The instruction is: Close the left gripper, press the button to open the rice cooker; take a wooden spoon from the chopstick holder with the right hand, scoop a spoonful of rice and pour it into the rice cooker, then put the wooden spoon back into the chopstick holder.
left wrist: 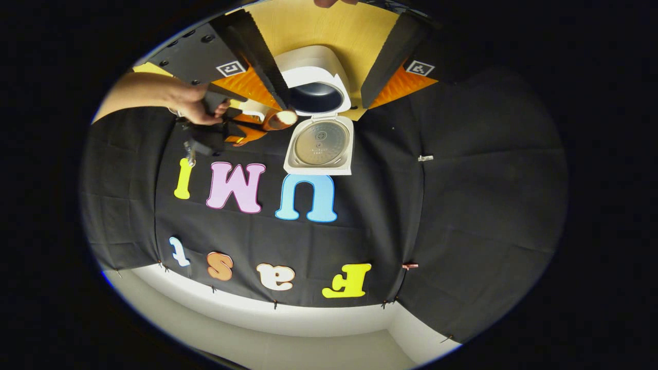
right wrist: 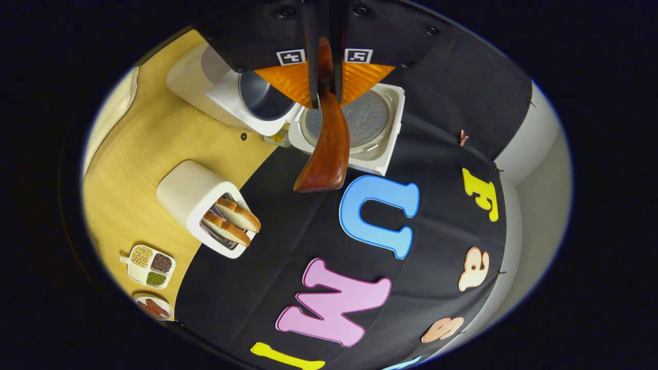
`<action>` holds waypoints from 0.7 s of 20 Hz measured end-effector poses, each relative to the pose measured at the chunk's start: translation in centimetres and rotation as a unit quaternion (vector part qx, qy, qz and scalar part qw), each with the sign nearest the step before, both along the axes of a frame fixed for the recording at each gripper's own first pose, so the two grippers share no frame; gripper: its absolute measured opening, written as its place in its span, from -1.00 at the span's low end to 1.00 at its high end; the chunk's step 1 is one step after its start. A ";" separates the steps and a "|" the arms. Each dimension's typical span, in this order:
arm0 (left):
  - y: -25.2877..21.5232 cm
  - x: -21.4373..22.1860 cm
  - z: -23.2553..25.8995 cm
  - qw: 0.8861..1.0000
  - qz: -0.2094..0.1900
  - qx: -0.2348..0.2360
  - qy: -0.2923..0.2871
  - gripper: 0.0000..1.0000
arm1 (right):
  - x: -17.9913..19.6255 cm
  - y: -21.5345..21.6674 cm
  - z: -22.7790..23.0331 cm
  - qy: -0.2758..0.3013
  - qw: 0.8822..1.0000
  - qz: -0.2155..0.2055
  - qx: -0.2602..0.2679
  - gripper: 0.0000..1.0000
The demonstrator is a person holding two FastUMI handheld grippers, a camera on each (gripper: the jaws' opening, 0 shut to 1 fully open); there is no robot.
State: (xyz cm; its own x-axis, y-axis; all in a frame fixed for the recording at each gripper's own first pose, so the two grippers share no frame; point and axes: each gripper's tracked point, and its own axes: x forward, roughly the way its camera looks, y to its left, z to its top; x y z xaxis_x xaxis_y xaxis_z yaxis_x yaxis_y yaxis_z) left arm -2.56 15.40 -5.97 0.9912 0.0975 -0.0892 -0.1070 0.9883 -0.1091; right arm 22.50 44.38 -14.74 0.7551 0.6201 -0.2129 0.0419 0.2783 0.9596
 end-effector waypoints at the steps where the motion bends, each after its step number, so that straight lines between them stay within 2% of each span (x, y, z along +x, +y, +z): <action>1: 0.4 0.2 -0.3 1.000 0.003 -0.001 0.003 0.94 | 0.4 1.0 -0.8 0.000 1.000 0.005 -0.007 -0.75; 3: 1.1 0.3 -1.0 1.000 0.011 -0.005 0.013 0.94 | 1.4 2.9 -2.5 -0.003 0.999 0.013 -0.032 -0.75; 5: 2.1 0.1 -1.2 1.000 0.023 -0.003 0.020 0.93 | 2.0 3.5 -3.9 -0.020 0.996 0.017 -0.084 -0.75; 7: 2.6 -0.2 -1.1 0.999 0.028 -0.005 0.018 1.00 | 2.4 3.6 -4.6 -0.046 0.989 0.024 -0.136 -0.75; 9: 2.8 -0.4 -1.1 0.999 0.031 -0.010 0.017 0.92 | 2.6 4.5 -4.6 -0.067 0.983 0.036 -0.165 -0.75; 11: 3.0 -0.6 -1.9 0.999 0.035 -0.010 0.023 0.93 | 2.8 4.8 -4.9 -0.079 0.978 0.041 -0.191 -0.75; 14: 3.1 -1.1 -2.2 0.999 0.040 -0.017 0.027 0.93 | 3.2 5.2 -5.5 -0.105 0.960 0.052 -0.254 -0.75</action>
